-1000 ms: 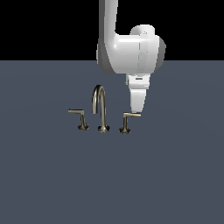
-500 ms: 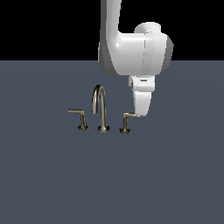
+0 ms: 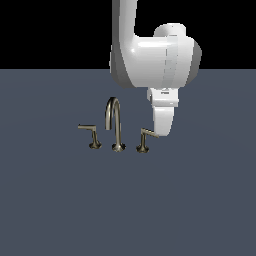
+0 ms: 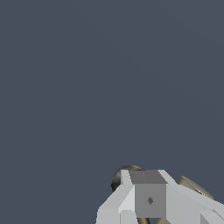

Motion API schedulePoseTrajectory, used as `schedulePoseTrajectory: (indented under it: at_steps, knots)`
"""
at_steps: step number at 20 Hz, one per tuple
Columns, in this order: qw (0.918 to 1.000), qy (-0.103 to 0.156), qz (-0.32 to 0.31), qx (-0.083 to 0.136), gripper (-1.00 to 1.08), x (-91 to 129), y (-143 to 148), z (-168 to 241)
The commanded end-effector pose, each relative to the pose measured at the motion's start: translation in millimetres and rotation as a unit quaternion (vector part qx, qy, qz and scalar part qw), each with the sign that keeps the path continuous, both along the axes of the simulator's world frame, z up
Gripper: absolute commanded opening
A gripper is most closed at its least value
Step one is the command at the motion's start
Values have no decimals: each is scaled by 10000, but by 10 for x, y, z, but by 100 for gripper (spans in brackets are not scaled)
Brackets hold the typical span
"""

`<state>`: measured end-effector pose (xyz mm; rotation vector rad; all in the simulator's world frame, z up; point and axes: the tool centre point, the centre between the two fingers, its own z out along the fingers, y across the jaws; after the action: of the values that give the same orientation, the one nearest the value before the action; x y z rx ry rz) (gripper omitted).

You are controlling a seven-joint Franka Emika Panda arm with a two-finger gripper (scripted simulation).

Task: Turn on the faucet by rotating a designated handle.

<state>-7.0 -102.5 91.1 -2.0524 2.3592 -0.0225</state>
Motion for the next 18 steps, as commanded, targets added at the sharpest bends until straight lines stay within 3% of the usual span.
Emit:
schedulePoseTrajectory:
  at_steps: [1, 7, 9, 18]
  knots:
    - [10000, 76, 8, 9, -100, -146, 44, -2]
    - [10000, 99, -8, 7, -100, -356, 96, -2]
    - [10000, 58, -57, -5, -100, -293, 23, -4]
    - [10000, 95, -18, 4, -100, -487, 440, -3]
